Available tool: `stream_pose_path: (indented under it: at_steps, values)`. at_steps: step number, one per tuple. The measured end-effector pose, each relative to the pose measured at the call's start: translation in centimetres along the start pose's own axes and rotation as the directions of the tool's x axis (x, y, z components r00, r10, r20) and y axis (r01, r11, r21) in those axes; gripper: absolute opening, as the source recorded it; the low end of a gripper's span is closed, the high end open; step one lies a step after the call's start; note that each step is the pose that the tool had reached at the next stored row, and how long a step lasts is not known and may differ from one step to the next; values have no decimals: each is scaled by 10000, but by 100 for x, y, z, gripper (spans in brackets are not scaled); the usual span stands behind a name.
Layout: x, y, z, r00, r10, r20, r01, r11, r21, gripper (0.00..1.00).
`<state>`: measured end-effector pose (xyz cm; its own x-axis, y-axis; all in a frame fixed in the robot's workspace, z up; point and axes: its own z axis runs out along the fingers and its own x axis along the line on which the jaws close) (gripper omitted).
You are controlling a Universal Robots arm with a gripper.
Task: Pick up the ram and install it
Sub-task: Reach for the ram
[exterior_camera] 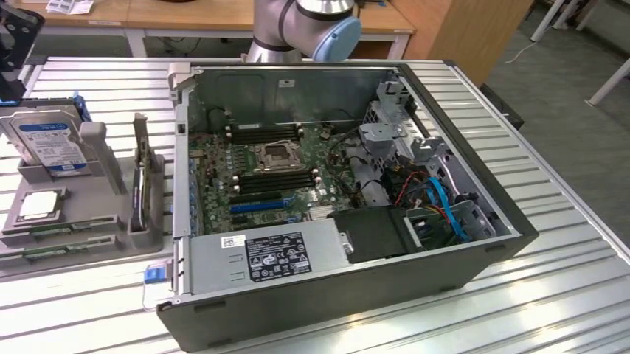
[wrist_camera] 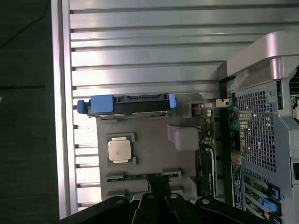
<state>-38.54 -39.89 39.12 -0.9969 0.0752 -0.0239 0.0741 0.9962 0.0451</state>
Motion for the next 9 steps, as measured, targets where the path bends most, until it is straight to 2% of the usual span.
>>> stream_pose_path:
  at_steps: [4, 9]
  values:
    - [1, -12, -1, 10000, 2, -1, -2, 10000, 0, 10]
    - [-4, -79, -4, 10000, 1, -1, -1, 10000, 1, 10]
